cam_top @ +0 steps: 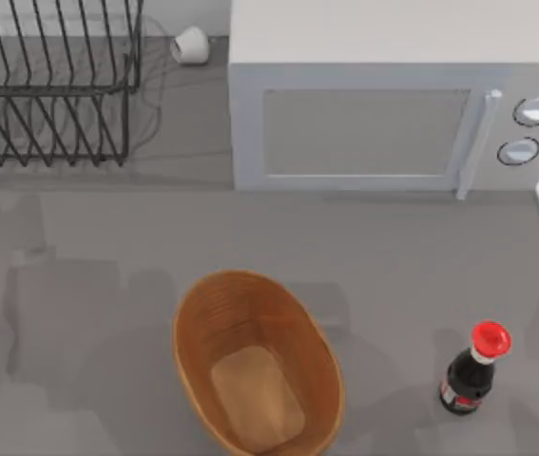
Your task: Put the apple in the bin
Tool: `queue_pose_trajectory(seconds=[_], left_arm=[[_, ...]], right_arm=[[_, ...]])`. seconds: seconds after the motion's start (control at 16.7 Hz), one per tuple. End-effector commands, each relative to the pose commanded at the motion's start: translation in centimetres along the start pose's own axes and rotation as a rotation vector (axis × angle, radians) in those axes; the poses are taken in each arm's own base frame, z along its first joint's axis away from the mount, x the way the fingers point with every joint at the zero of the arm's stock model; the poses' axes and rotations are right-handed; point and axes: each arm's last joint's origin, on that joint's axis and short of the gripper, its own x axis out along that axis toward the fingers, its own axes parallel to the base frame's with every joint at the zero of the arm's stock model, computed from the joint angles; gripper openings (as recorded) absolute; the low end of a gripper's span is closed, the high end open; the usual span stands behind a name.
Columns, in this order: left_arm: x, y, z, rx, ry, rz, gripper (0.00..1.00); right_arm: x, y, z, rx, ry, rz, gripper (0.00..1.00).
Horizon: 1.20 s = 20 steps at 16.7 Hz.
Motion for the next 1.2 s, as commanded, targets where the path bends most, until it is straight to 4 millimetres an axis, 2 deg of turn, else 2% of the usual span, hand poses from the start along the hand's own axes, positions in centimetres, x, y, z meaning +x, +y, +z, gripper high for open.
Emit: queue_pose_trajectory(seconds=[0.3, 0.42, 0.72, 0.84, 1.02, 1.2], left_arm=[[-6.1, -0.1, 2.8, -0.009, 0.007, -0.007, 0.00], [-7.6, -0.3, 3.4, -0.009, 0.010, 0.007, 0.00], [-7.6, -0.3, 3.4, -0.011, 0.011, 0.007, 0.00], [-7.3, -0.1, 4.3, -0.006, 0.020, -0.009, 0.00], [-6.0, -0.1, 8.0, 0.016, 0.059, -0.063, 0.00], [-3.8, -1.4, 13.9, 0.067, 0.125, -0.135, 0.00]], right_arm=[[0.0, 0.0, 0.0, 0.000, 0.000, 0.000, 1.00], [0.0, 0.0, 0.0, 0.000, 0.000, 0.000, 1.00], [0.0, 0.0, 0.0, 0.000, 0.000, 0.000, 1.00], [0.0, 0.0, 0.0, 0.000, 0.000, 0.000, 1.00], [0.0, 0.0, 0.0, 0.000, 0.000, 0.000, 1.00], [0.0, 0.0, 0.0, 0.000, 0.000, 0.000, 1.00]])
